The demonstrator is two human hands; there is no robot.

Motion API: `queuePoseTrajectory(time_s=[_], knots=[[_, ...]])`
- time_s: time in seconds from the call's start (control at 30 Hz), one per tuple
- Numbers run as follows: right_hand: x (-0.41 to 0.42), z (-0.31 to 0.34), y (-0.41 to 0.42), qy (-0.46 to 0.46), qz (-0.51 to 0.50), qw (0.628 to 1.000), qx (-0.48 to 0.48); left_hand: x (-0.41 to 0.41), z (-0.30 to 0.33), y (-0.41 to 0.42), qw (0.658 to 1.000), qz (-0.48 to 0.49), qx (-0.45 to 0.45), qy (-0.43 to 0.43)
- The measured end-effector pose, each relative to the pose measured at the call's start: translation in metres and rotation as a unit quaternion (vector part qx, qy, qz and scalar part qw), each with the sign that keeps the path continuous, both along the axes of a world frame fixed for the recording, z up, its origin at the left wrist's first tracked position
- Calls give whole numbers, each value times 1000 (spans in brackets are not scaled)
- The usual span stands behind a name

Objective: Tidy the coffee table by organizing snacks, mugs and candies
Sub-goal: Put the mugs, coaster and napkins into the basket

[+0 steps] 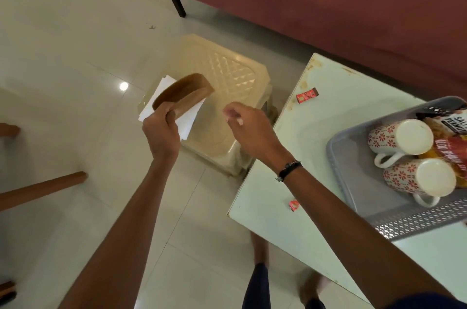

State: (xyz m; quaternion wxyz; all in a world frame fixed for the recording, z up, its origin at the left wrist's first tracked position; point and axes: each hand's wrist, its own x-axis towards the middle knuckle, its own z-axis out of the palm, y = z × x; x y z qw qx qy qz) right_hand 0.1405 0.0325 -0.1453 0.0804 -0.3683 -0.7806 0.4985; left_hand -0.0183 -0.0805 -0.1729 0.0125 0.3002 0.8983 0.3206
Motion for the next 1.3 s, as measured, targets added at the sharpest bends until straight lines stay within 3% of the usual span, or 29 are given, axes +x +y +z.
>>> queuePoseTrajectory(time_s=[0.13,0.3,0.4,0.47,0.6,0.73,0.93,1.2,1.3], knots=[[36,11,19,40,-77,988,128,50,15,13,989,-140,41,-2],[117,10,49,-36,-5,975,220,123,18,47,945,-314,85,-35],[177,11,54,-64,-46,956,281,171,17,71,918,-377,93,-77],[214,9,50,-66,-89,957,267,208,15,83,908,-393,95,-113],[272,-13,36,-70,-193,956,208,289,14,93,917,-344,64,-194],[299,-46,24,-94,-218,958,161,343,6,99,921,-253,-8,-296],[311,-83,21,-79,-219,966,108,358,-18,110,925,-190,-100,-313],[317,-95,22,-50,-227,967,103,368,-22,113,932,-183,-93,-298],[318,-91,22,-77,-198,970,118,367,-25,112,927,-191,-96,-307]])
